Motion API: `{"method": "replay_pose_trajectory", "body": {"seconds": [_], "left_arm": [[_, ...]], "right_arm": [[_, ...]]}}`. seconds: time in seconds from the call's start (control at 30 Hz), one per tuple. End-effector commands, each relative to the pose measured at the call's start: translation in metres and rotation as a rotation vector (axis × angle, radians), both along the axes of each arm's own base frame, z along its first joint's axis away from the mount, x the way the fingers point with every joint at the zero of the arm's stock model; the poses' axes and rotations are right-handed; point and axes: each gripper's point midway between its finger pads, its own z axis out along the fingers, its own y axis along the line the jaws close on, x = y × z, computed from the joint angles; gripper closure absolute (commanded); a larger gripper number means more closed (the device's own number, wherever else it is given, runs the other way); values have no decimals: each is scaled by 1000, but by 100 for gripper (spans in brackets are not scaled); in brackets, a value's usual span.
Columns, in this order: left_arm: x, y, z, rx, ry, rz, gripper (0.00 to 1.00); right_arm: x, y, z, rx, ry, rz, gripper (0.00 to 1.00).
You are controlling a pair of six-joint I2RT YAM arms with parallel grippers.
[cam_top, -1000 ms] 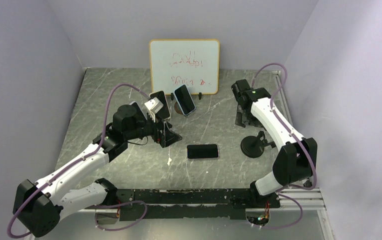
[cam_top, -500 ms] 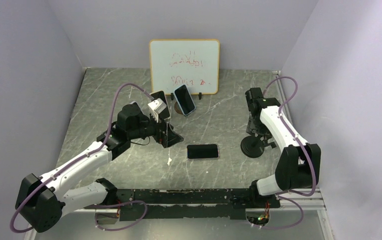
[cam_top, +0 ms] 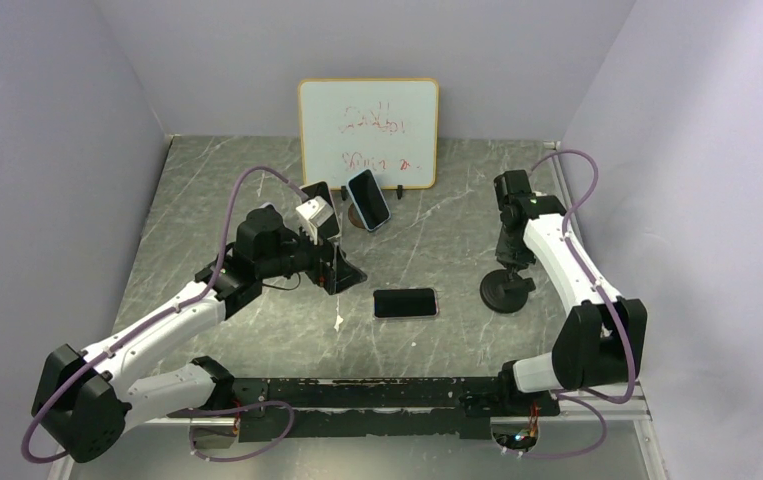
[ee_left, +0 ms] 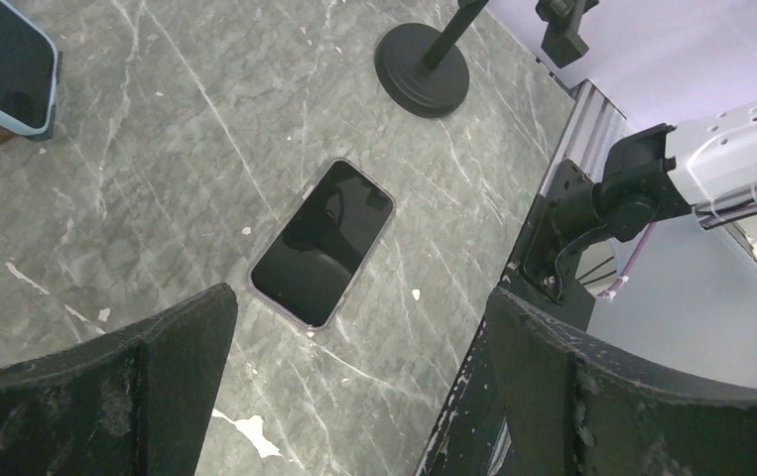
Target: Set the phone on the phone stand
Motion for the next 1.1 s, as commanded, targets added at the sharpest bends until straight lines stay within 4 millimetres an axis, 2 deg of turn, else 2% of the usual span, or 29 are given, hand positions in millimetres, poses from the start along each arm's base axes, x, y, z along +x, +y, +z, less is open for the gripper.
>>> {"method": "replay_pose_trajectory", "body": {"seconds": [0.0,0.13,0.3,0.47,0.6,0.83,0.93,0.97,1.0,1.03,1.07], "left_arm": [[8,0,18,-11,-65,35,1],[14,5,21,3,-90,72,1],[21,11,24,10,-109,111,1],[24,19,21,25,-112,149,1],[25,24,18,43,-113,162,1],[26,24,14,39,-94,147,1],[30,26,13,33,-80,145,1],[31,28,12,33,-76,147,1],[32,28,12,34,-77,148,1],[32,29,11,38,-78,148,1],[32,29,11,40,-77,147,1]], "right_arm": [[28,12,6,40,-77,32,100],[57,38,36,71,-161,102,100],[92,89,55,95,-229,205,100],[118,135,41,157,-248,245,100],[126,168,21,207,-233,267,100],[131,199,4,225,-205,285,100],[133,205,-1,220,-191,287,100],[135,206,-1,220,-191,284,98],[136,207,-2,220,-190,282,88],[137,208,-2,222,-193,281,73],[139,208,-2,223,-198,280,54]]}}
